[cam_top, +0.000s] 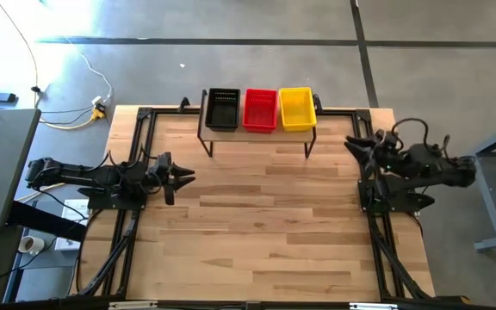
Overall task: Stack baskets on shelf by color
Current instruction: Return to Home Position
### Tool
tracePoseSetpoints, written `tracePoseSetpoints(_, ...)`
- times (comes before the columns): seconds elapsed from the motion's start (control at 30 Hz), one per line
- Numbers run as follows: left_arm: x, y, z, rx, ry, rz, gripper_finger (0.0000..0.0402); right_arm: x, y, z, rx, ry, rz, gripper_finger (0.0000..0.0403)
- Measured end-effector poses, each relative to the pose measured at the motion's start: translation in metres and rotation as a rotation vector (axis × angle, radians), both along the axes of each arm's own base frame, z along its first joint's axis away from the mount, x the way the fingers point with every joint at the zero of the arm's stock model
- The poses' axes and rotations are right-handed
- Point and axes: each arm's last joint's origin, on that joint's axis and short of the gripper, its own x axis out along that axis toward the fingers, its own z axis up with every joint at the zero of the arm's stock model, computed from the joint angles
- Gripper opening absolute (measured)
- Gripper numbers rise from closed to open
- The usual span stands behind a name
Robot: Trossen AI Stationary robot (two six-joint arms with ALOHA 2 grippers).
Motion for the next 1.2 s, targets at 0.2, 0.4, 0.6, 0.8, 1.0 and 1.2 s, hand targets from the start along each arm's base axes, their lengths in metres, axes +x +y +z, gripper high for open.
tracePoseSetpoints(0.2, 0.001, 0.000, -0.001, 0.003, 0.005, 0.006, 0.0106, 0.006, 0.003, -0.039, -0.061, -0.034, 0.089, 0.0112)
tracePoseSetpoints(0.4, 0.001, 0.001, -0.001, 0.098, 0.038, 0.000, 0.0106, 0.021, 0.008, -0.067, -0.110, 0.057, 0.182, 0.0112)
tracePoseSetpoints(0.6, 0.001, 0.001, -0.001, 0.110, 0.042, -0.001, 0.0106, 0.030, 0.012, -0.090, -0.116, 0.079, 0.281, 0.0112)
tracePoseSetpoints(0.8, 0.001, 0.001, -0.001, 0.110, 0.042, -0.001, 0.0106, 0.036, 0.013, -0.108, -0.117, 0.101, 0.287, 0.0112)
tracePoseSetpoints(1.0, 0.001, 0.001, -0.001, 0.110, 0.042, -0.001, 0.0106, 0.038, 0.015, -0.116, -0.118, 0.113, 0.332, 0.0112)
tracePoseSetpoints(1.2, 0.001, 0.001, -0.001, 0.111, 0.042, -0.001, 0.0106, 0.038, 0.015, -0.116, -0.042, 0.089, 0.339, 0.0112)
